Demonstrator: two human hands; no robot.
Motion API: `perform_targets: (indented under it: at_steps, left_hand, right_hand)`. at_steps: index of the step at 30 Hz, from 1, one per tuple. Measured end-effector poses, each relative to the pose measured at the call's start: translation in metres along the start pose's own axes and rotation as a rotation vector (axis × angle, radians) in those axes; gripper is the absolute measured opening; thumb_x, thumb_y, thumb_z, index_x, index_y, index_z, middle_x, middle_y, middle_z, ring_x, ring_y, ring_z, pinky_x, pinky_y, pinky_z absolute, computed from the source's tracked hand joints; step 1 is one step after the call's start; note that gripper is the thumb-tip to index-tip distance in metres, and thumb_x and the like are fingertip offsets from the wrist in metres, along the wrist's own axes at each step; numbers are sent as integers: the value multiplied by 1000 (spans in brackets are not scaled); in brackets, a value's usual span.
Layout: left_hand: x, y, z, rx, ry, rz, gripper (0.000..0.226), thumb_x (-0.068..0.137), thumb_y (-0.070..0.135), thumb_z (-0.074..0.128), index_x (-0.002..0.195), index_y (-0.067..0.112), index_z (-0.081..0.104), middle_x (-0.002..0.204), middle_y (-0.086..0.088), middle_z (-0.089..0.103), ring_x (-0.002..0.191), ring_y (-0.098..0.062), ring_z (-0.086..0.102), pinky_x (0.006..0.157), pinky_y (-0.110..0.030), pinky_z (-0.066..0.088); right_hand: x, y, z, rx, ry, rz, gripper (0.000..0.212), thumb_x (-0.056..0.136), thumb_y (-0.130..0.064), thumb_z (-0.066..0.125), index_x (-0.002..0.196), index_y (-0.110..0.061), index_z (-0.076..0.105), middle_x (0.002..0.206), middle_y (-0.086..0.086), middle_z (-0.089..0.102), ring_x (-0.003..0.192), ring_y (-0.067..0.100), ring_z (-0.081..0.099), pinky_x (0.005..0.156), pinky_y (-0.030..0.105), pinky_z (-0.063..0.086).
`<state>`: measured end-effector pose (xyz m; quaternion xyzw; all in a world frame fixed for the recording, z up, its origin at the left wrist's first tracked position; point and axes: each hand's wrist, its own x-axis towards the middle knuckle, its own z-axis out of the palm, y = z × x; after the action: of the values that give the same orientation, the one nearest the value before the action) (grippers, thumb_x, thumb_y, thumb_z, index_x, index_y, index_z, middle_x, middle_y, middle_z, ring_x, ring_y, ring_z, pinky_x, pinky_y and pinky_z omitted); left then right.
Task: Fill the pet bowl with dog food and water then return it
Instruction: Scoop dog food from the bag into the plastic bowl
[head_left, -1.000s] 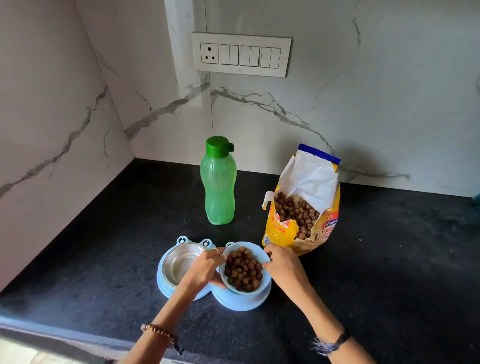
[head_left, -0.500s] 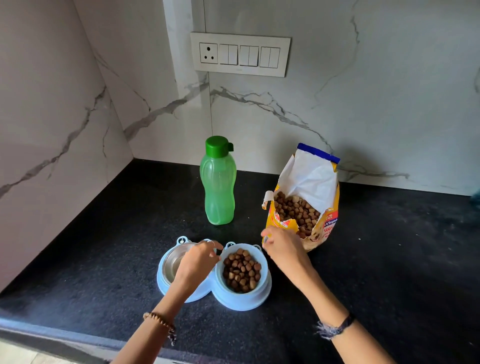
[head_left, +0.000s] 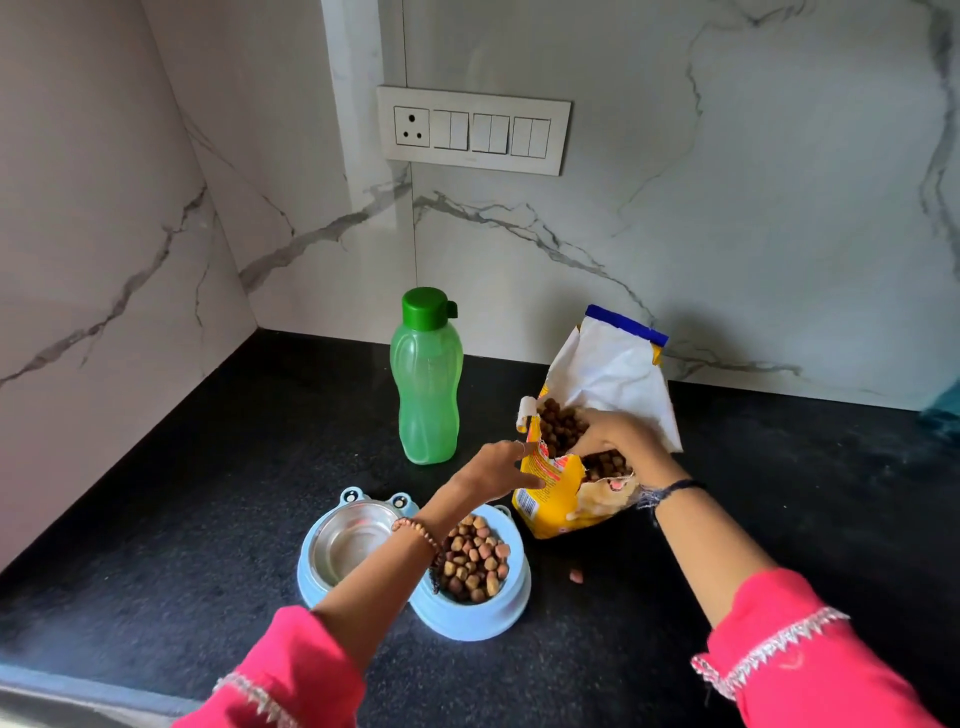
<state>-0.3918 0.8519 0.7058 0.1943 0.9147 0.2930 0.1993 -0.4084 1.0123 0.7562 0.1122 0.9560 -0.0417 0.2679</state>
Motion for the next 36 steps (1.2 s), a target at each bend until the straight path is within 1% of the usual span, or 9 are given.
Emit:
perform_targets:
  at_steps: [3,7,9,13,16,21,24,31,36]
  left_hand:
    - [5,-3,4,-19,-39,-3,65,85,25,65,142,16,36,138,-13,49,124,-24,48,101,-31,36]
    - [7,-11,6,-112,-34,-17,65,83,19,68,141,16,39,139,-10,50,127,-22,46,104,-28,34]
    - [9,-15,7,-169,-44,-25,67,80,15,70,140,14,39,138,-8,51,127,-21,48,106,-28,35]
    - [13,-21,10,-372,-65,-41,72,76,-1,71,140,7,38,141,-15,46,128,-26,48,108,-43,38]
    - [13,-20,10,-381,-74,-32,75,76,-3,70,141,8,36,142,-15,44,130,-27,44,109,-44,37]
    - [16,-20,10,-394,-101,-57,74,76,-6,67,141,9,36,143,-13,44,131,-25,43,110,-43,35]
    - [19,-20,11,-392,-113,-64,72,77,-7,66,141,8,37,143,-11,45,131,-23,43,111,-41,33]
    - [19,-19,13,-364,-134,-79,76,77,-5,66,143,12,32,145,-12,42,134,-25,40,111,-42,32]
    - [15,-17,13,-366,-143,-70,78,79,-3,65,145,15,29,147,-14,37,135,-29,36,111,-46,33]
  right_hand:
    - [12,-1,6,-14,63,22,87,74,-58,66,143,-18,29,140,13,41,125,32,46,103,41,42]
    - [25,-7,21,201,58,55,100,73,-50,68,149,-21,10,147,19,25,128,36,41,103,46,43]
    - [29,-8,22,253,43,29,95,75,-43,66,149,-19,12,145,18,32,130,36,39,104,48,41]
    - [32,-5,23,283,22,-19,89,79,-39,63,149,-20,12,144,15,36,129,36,40,104,49,41]
    - [32,-1,25,301,9,-55,83,80,-39,62,147,-17,18,145,13,37,130,34,40,105,48,39]
    - [36,5,30,420,-46,-40,88,76,-44,64,146,-19,16,145,12,33,130,34,37,107,49,36]
    - [38,4,30,508,-19,-54,71,79,-32,65,138,-14,29,133,13,46,120,32,47,101,48,44]
    - [38,9,38,616,-24,-104,49,84,-27,62,126,-13,43,115,11,52,113,31,53,96,44,48]
    - [41,16,38,886,-67,-140,19,80,-18,65,96,-16,54,103,16,62,96,30,62,83,42,55]
